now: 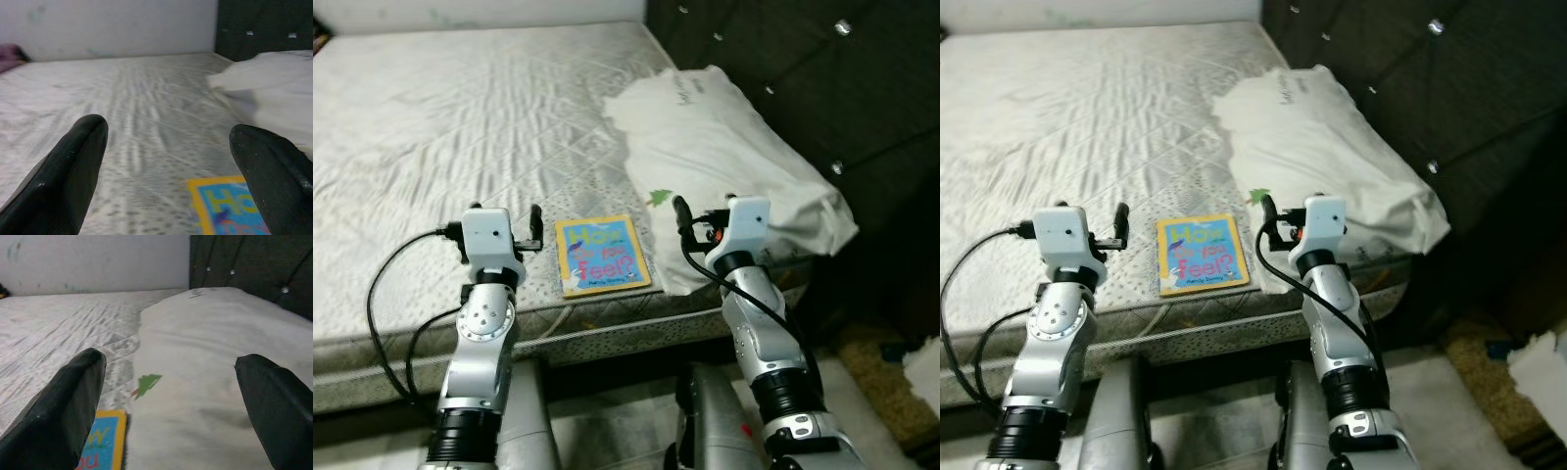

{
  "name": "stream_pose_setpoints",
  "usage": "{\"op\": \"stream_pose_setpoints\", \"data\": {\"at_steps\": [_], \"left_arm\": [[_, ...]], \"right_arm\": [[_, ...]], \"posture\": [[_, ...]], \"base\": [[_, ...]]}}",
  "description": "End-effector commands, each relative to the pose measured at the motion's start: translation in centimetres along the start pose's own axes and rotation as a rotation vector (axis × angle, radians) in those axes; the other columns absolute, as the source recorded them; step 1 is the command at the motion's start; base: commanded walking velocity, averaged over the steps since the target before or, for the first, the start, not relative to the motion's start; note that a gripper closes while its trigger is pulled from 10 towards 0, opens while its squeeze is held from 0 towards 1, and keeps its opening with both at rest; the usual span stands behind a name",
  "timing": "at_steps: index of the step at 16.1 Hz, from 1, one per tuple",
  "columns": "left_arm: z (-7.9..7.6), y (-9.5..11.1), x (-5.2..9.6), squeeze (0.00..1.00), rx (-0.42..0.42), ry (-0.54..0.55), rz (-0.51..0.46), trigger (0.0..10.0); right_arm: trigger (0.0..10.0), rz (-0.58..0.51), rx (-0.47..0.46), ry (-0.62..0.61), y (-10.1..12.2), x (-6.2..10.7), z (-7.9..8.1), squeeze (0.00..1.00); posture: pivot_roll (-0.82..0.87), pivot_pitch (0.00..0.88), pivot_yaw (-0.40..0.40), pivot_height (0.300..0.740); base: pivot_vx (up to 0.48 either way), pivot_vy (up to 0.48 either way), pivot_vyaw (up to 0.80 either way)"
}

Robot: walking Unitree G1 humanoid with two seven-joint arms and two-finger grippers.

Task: Clean up the room

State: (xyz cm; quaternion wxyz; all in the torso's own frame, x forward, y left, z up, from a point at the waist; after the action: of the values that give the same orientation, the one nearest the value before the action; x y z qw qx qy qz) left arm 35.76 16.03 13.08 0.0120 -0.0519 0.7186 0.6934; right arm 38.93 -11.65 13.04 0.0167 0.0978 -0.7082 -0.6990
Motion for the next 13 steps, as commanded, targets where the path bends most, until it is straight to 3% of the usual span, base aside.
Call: {"op": "stream_pose_setpoints", "data": {"at_steps": [1, 6, 9, 11, 13], "left_arm": [[-0.6, 0.8, -0.1, 0.0, 0.009, -0.03, -0.023, 10.0], [-1.0, 0.1, 0.2, 0.0, 0.065, -0.07, 0.008, 10.0], [-1.7, 0.3, 0.1, 0.0, 0.028, -0.097, -0.01, 10.0], [-1.8, 0.2, 0.2, 0.0, 0.022, -0.102, 0.0, 10.0], [-2.1, 0.0, 0.3, 0.0, 0.072, -0.13, 0.017, 10.0]], "right_arm": [[10.0, -0.016, -0.003, 0.0, 0.7, -0.2, -0.2, 0.0], [10.0, -0.016, -0.018, 0.035, 1.1, -0.7, 0.5, 0.0], [10.0, -0.022, -0.009, 0.06, 1.2, -0.6, 0.9, 0.0], [10.0, -0.007, 0.009, 0.035, 0.7, -0.3, 0.8, 0.0], [10.0, -0.02, -0.006, 0.055, 0.7, 0.2, 1.1, 0.0]], "posture": [[0.1, 0.0, -0.026, 0.539], [0.09, 0.0, -0.025, 0.589], [0.09, 0.0, -0.018, 0.614], [0.09, 0.0, -0.01, 0.619], [0.09, 0.0, -0.009, 0.628]], "base": [[0.0, 0.0, -0.48], [0.0, 0.0, -0.44], [0.0, 0.0, -0.41], [0.0, 0.0, 0.0], [0.0, 0.0, 0.0]]}}
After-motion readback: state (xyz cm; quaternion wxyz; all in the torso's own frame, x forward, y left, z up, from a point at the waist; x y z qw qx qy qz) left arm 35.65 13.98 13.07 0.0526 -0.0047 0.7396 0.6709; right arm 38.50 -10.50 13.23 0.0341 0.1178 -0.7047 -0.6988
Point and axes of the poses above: a point about 5 cm out from each wrist's last joint towards the gripper, its own x axis pointing back from the gripper into the wrist, its own y axis along the axis of the wrist's last joint, z = x × y, the point moved 6 cm from there along -x, pointing out of the wrist towards the gripper, and after that the axes turned 5 degrees about x, right-handed, at the moved point
